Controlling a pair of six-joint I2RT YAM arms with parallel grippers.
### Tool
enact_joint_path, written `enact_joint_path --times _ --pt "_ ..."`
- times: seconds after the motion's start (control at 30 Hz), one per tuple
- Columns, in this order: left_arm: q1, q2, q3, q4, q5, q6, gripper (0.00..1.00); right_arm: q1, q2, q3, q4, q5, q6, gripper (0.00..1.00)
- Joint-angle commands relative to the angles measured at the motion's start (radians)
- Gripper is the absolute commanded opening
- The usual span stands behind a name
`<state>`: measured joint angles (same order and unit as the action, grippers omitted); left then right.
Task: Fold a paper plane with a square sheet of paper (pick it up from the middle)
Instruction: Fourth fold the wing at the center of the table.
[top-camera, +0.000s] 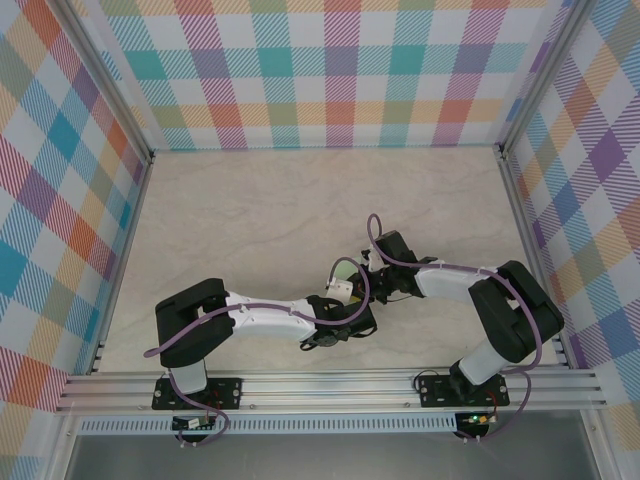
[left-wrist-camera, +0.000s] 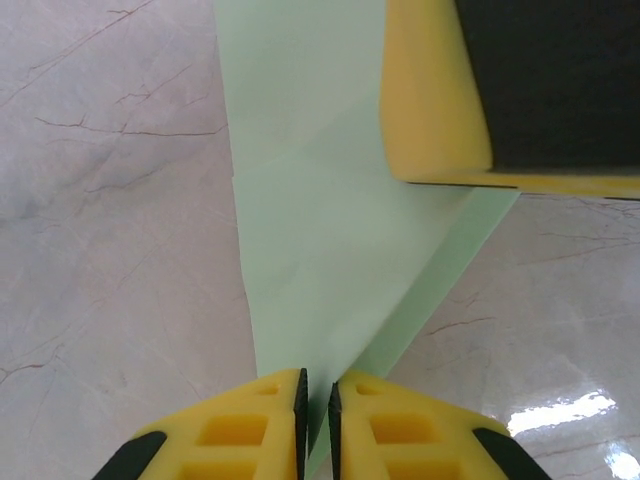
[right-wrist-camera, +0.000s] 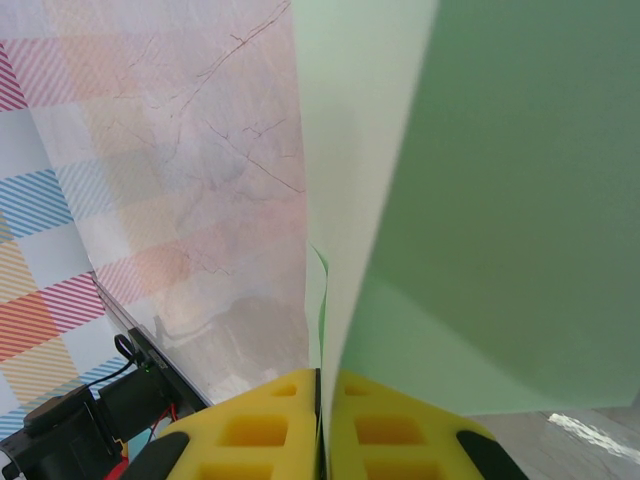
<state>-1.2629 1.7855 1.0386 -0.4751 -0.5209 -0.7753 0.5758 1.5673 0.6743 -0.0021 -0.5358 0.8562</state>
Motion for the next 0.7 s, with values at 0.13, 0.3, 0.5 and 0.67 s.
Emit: enact_joint_path --times 0.13,0.3,0.5,0.67 --pt "-0.016 0.009 0.018 -0.046 -0.036 -0.042 0.13 -0.001 -0.008 0.015 -0.014 -0.011 0.005 0.09" --pt "-0.015 0.01 0.008 -0.031 -0.023 -0.059 0.05 0.0 -0.004 0.016 -0.014 -0.013 0.006 0.1" --pt "0.021 -0.042 -0.073 0.092 0.063 -0.049 0.0 -0.002 -0.03 0.032 -0.06 -0.004 -0.019 0.18" --pt "0.069 -0.117 -0.184 0.279 0.17 -0.016 0.0 -0.032 -0.118 0.035 -0.135 0.022 -0.041 0.23"
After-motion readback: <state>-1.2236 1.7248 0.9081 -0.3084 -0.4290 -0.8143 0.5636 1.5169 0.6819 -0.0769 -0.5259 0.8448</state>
